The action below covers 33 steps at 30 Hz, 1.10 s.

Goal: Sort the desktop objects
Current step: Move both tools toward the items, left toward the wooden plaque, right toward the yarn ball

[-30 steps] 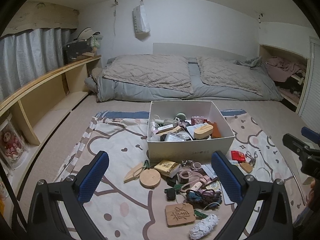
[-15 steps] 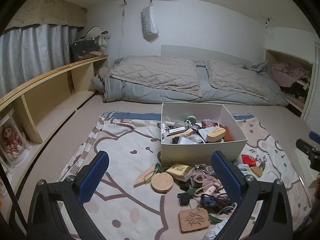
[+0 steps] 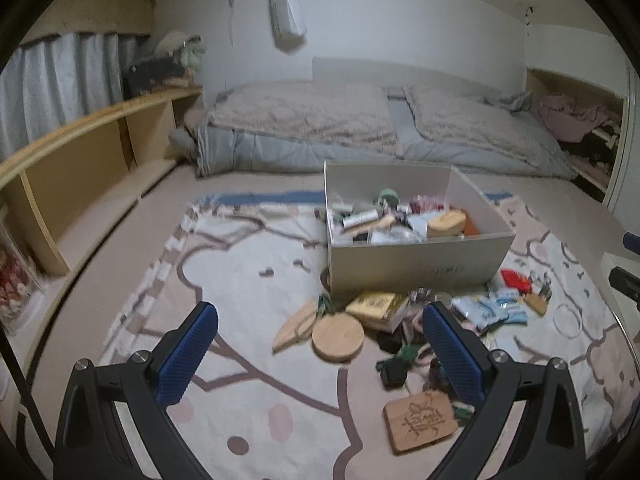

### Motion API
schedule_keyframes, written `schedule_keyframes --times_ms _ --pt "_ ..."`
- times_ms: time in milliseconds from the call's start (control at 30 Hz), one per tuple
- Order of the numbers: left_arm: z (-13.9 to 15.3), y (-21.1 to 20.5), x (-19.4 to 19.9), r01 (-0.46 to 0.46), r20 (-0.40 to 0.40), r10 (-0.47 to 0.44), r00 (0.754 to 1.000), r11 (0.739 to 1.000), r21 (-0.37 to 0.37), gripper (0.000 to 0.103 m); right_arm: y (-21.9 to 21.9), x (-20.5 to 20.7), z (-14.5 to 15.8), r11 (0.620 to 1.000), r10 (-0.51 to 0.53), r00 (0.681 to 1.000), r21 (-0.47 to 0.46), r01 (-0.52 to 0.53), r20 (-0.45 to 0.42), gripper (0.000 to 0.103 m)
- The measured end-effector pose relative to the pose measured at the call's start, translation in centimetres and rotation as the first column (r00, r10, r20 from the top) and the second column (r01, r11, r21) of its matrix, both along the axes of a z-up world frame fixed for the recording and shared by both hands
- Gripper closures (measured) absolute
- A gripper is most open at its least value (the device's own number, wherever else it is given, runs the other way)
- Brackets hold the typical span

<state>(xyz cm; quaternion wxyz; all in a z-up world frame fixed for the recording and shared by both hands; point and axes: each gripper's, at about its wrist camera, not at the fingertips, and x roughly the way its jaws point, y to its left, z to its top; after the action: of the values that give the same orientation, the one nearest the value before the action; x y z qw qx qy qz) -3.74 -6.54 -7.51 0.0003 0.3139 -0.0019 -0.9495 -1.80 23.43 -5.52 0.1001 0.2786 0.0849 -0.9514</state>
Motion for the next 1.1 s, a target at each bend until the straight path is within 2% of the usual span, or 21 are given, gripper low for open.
schedule_keyframes --times_ms 267,467,833,967,1033,1100 --pt "-4.2 -0.2 -1.2 0.022 0.093 -0.027 0.995 0.999 0.045 0.000 -2.9 -0.2 -3.5 0.984 0.164 0.981 0.059 -0.170 0.101 0.000" --pt "-7.6 -0.1 -1.5 0.036 0.138 -0.048 0.989 0.996 0.083 0.000 -4.5 -0.5 -6.3 0.961 0.262 0.952 0.051 -0.273 0.162 0.000" --pt "-10.4 2.6 -0.9 0.153 0.147 -0.156 0.977 0.988 0.028 0.000 -5.1 -0.6 -12.4 0.942 0.332 0.907 -0.045 -0.332 0.260 0.000" --pt "-11.1 3.4 -0.2 0.195 0.146 -0.197 0.970 0.980 0.027 0.000 -5.4 0.2 -13.6 0.934 0.354 0.892 -0.058 -0.352 0.281 0.000" --pt "-11.4 4.0 0.3 0.228 0.149 -0.232 0.961 0.973 0.043 0.000 -5.6 0.6 -14.0 0.932 0.360 0.885 -0.061 -0.358 0.296 0.000" --pt "-11.6 4.8 0.8 0.268 0.152 -0.269 0.951 0.963 0.029 0.000 -5.6 1.3 -14.2 0.926 0.374 0.876 -0.063 -0.373 0.305 0.000"
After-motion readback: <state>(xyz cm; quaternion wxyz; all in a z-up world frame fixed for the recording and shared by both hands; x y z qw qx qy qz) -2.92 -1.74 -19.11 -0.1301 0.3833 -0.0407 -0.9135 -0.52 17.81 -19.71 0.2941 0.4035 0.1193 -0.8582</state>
